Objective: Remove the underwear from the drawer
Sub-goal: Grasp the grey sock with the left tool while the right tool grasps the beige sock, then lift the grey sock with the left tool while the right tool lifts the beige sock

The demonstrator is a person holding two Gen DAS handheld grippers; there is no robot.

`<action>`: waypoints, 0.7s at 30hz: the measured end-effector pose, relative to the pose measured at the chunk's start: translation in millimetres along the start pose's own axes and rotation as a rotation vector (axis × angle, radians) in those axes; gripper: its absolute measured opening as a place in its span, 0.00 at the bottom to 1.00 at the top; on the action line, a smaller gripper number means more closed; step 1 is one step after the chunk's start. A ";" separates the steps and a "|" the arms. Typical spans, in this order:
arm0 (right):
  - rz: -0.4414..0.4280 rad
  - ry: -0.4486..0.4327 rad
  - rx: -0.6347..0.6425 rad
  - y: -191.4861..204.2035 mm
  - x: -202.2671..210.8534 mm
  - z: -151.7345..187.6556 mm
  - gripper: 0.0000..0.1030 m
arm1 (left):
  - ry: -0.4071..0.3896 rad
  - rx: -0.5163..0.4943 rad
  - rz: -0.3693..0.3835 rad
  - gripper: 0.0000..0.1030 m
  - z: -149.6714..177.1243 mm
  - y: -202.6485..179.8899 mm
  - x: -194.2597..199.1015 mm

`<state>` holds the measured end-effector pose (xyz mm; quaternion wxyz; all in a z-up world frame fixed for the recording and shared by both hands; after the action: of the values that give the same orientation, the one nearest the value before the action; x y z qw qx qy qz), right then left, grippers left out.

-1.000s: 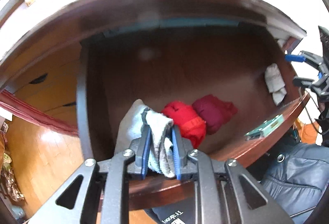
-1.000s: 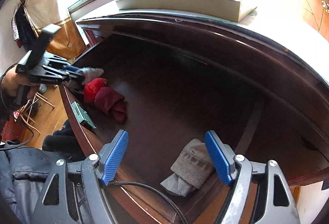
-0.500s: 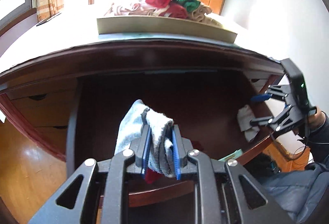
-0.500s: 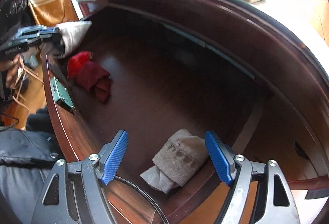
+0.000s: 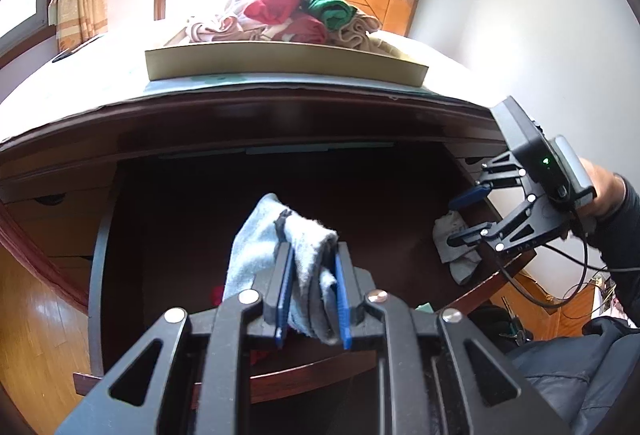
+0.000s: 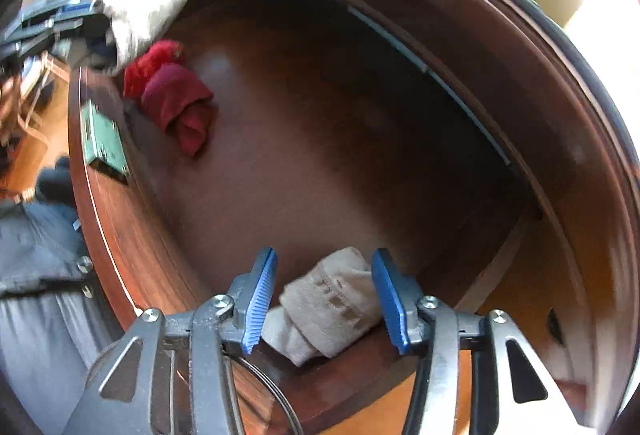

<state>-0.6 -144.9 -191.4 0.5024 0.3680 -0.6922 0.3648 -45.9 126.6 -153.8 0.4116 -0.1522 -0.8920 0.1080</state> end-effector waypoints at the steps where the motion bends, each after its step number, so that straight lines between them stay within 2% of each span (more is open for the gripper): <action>1: 0.004 0.024 0.013 -1.4 -1.7 0.3 0.49 | -0.001 -0.001 0.002 0.17 0.4 -0.3 0.2; 4: 0.014 0.085 0.051 -3.2 -9.5 0.6 0.48 | -0.002 0.001 0.007 0.17 1.5 -3.2 -0.1; 7: -0.014 0.126 0.082 -2.3 -18.2 -0.9 0.48 | 0.001 0.000 0.011 0.17 2.6 -6.0 -1.6; 12: -0.078 0.211 0.096 -7.3 -33.7 -0.3 0.36 | -0.002 0.000 0.022 0.17 3.3 -9.5 -2.3; 14: -0.066 0.200 0.102 -7.5 -34.4 -1.6 0.28 | -0.010 0.007 0.028 0.17 3.8 -9.3 -1.2; 16: -0.046 0.166 0.093 -5.5 -31.3 -0.7 0.25 | -0.025 0.016 0.027 0.17 4.4 -8.4 0.1; 21: 0.020 0.013 -0.002 -10.3 -9.7 15.6 0.15 | -0.048 0.037 0.033 0.17 8.1 -6.6 2.8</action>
<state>3.9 -161.9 -203.0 0.5036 0.3581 -0.6929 0.3715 -55.1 120.9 -154.9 0.3910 -0.1564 -0.8969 0.1349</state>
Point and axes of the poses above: each gripper's, at about its wrist camera, not at the fingertips, and x roughly against the way its jaws point, y to its left, z to its underside, the point moved 6 cm from there along -x, roughly the way its jaws point, and after that the axes turned 12 degrees about x, right-handed, at the moved point
